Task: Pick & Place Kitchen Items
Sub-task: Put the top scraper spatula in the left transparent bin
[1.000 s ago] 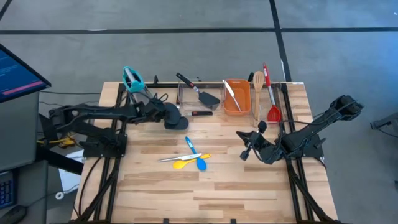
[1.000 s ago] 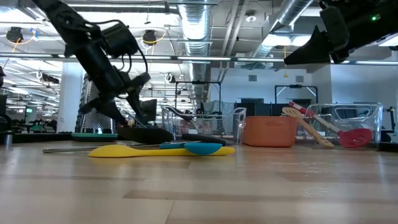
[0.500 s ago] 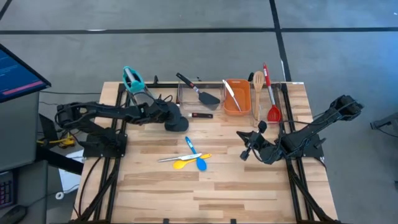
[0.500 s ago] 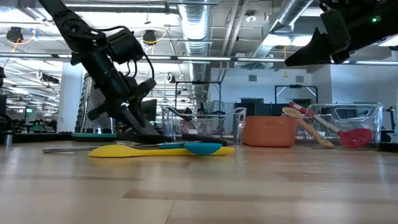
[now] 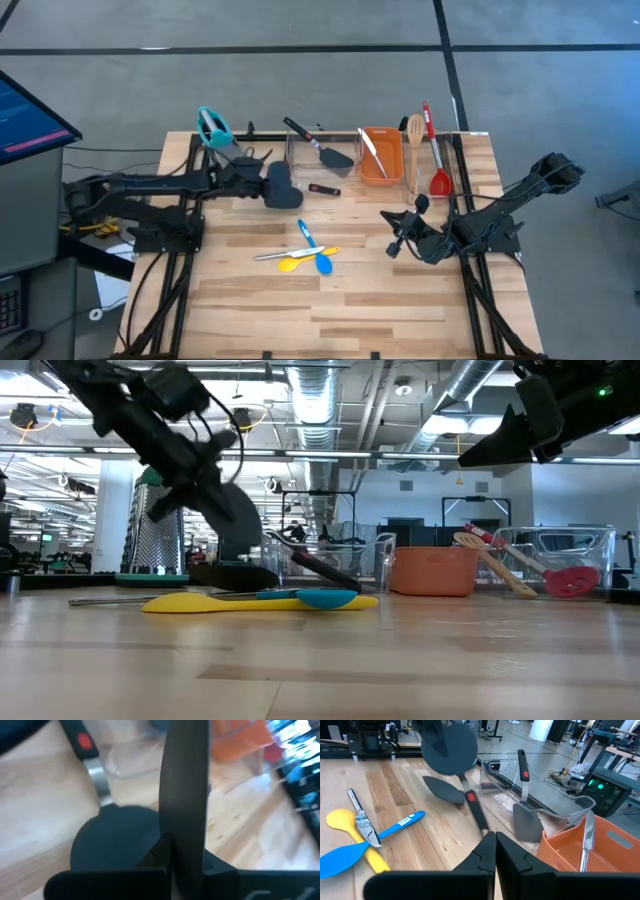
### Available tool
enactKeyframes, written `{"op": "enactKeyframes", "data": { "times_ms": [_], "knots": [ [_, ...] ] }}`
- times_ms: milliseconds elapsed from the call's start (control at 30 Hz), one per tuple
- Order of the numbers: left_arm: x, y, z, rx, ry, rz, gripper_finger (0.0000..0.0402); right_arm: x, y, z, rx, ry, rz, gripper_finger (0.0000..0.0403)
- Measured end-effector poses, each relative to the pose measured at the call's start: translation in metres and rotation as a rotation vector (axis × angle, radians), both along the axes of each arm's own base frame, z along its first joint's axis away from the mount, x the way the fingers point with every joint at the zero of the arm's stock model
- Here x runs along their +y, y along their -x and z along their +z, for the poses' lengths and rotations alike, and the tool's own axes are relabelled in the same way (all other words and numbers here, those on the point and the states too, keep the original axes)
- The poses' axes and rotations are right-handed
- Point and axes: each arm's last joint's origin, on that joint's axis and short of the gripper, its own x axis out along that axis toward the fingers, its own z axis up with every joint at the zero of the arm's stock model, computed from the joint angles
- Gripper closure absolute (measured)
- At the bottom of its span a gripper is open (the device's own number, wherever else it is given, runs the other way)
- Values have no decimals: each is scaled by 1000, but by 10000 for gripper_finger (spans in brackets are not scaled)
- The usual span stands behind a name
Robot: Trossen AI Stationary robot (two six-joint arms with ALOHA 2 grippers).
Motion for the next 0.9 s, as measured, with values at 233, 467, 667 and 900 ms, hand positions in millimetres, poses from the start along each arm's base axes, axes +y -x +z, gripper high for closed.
{"op": "enactKeyframes", "data": {
  "times_ms": [233, 467, 667, 900],
  "knots": [
    [-26, 17, 35, -164, -21, -114, 401, 0, 0, 0, -1, -2, -1, 402],
    [-39, 29, 65, -366, -145, -145, 401, 0, 0, 0, -5, -4, -3, 402],
    [-30, 25, 80, -453, -347, -86, 401, 0, -1, 1, -8, -6, -3, 402],
    [-5, 9, 80, -470, -512, 2, 401, 0, -1, 1, -9, -6, -4, 402]
  ]
}}
